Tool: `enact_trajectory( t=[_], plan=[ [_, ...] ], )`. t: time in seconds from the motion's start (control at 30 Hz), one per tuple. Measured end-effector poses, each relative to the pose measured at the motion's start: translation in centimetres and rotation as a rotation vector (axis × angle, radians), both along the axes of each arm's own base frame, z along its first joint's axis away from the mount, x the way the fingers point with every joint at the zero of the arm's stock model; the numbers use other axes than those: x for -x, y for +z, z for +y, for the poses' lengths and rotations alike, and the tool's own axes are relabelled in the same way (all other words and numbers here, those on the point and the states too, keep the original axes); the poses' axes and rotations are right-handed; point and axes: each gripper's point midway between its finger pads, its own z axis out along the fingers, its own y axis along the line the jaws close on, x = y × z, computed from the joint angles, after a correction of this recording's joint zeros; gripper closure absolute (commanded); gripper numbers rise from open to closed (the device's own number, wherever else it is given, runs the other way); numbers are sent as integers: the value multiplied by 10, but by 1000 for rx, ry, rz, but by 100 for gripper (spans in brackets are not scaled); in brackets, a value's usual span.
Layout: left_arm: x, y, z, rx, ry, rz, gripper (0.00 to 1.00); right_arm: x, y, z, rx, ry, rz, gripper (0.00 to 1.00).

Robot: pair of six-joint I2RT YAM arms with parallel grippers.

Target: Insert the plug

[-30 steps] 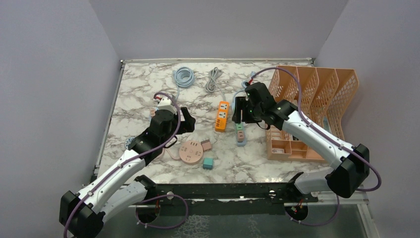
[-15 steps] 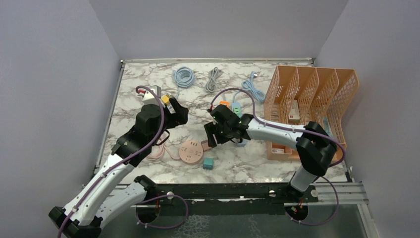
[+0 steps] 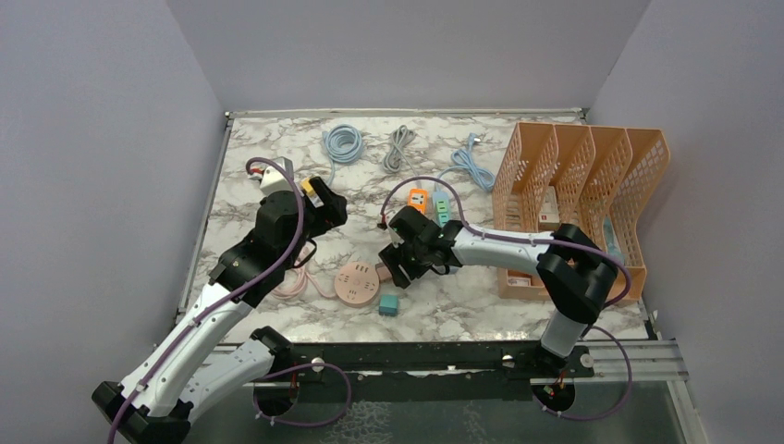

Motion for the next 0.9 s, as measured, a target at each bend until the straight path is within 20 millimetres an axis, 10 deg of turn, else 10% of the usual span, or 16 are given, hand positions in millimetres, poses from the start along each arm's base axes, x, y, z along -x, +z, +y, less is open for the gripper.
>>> enact_trajectory(
  t=[0.37, 0.9],
  plan=[
    [-9, 47, 10, -50, 28, -97, 16, -15, -7, 42, 3, -3, -48, 36],
    [-8, 46, 16, -119, 22, -114, 16, -48, -7, 46, 36, -357, -84, 64]
  ],
)
